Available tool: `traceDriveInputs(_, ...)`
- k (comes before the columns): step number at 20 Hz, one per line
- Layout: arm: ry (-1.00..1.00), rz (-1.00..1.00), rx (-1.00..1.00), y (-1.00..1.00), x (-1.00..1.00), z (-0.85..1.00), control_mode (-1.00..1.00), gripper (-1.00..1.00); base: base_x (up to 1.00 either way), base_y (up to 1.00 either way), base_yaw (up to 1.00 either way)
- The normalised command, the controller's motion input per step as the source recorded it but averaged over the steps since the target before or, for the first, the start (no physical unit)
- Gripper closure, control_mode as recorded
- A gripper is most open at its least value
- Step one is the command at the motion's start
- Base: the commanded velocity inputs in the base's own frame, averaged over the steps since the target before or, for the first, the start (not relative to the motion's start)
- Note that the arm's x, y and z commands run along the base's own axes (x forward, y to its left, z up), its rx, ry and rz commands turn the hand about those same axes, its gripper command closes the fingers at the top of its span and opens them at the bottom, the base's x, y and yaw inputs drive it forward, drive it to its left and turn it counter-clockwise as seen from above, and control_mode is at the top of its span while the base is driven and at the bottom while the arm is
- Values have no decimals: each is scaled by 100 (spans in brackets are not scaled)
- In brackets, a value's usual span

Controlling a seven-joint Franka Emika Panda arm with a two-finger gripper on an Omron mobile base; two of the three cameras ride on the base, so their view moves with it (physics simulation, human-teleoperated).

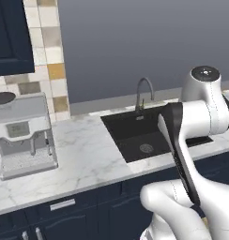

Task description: Organize the utensils by type. Pick up the wooden spoons from the counter and place them in the open cabinet. Then pick up the metallic utensils from the counter and place them in the open drawer.

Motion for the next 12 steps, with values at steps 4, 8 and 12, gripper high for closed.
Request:
traceDriveInputs(4, 0, 0, 0, 0, 0, 0, 100, -100, 2, -100, 0)
traceDriveInputs(8, 0, 0, 0, 0, 0, 0, 100, -100, 5, -100, 0)
traceDriveInputs(12, 0, 0, 0, 0, 0, 0, 100, -100, 7, -100, 0)
